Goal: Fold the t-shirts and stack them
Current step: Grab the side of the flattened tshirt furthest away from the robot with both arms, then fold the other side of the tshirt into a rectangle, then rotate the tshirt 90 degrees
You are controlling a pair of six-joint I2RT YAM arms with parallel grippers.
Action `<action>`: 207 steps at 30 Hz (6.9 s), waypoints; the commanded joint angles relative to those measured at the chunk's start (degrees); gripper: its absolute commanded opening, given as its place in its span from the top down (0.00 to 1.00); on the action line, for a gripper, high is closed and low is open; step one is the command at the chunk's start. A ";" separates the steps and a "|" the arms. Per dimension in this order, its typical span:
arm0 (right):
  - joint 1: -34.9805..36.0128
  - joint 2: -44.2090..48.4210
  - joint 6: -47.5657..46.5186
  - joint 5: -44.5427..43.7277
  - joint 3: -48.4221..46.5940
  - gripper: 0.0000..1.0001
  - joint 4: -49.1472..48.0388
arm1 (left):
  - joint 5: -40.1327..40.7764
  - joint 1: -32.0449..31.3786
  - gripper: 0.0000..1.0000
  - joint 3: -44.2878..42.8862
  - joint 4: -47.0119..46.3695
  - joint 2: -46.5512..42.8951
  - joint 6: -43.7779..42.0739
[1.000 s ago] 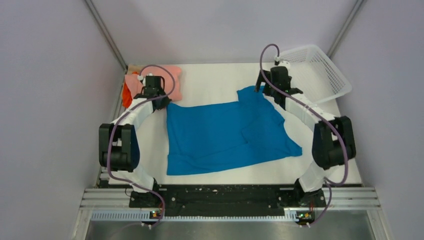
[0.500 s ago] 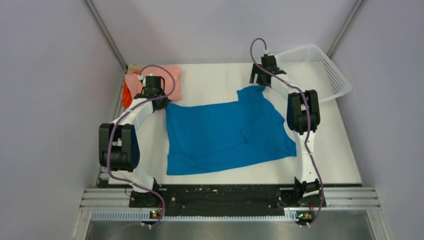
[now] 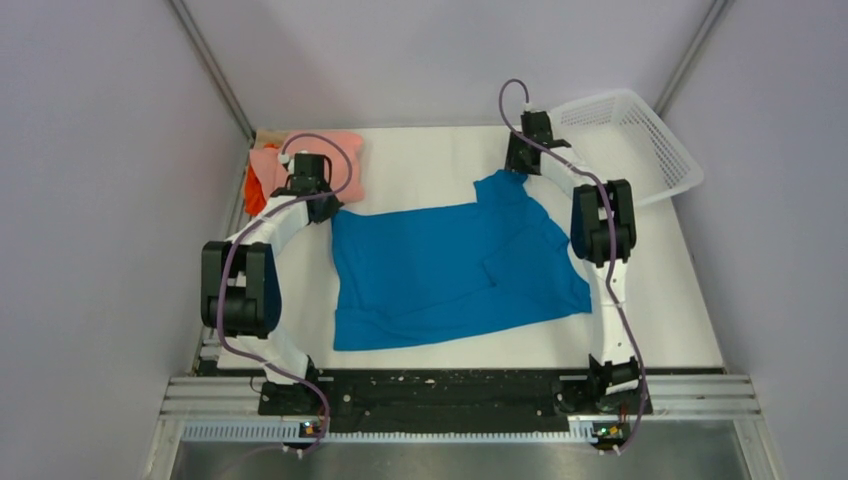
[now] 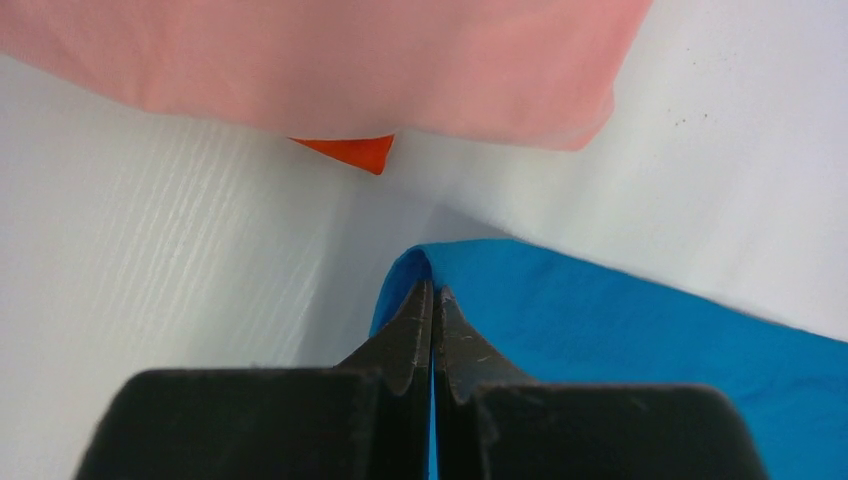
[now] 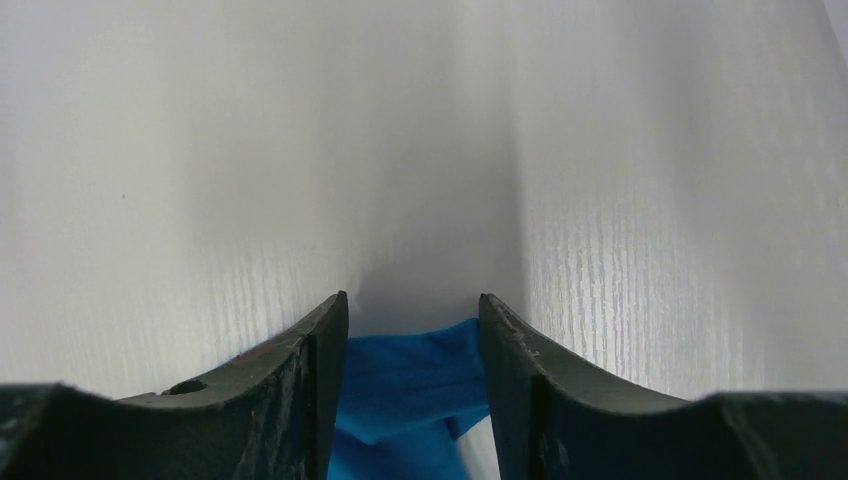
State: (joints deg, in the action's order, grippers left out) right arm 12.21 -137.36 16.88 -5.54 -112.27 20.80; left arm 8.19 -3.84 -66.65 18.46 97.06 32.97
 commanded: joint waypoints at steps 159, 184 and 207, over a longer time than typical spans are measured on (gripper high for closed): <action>8.51 21.84 15.49 11.78 41.76 0.01 -14.74 | -22.72 -17.26 0.04 43.74 -23.44 -17.24 23.84; 10.87 -11.37 -4.65 17.10 -18.59 0.01 -7.52 | -17.87 -62.04 0.06 43.19 -32.44 -12.86 28.58; 12.62 51.59 -0.78 8.29 41.35 0.01 -11.82 | 18.43 -61.71 0.01 42.02 5.54 -50.63 30.21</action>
State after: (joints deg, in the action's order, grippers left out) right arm 22.79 -97.47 8.56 3.86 -88.86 12.12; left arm 20.58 -66.39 -28.10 18.20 49.65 60.23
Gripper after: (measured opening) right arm 0.988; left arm 0.991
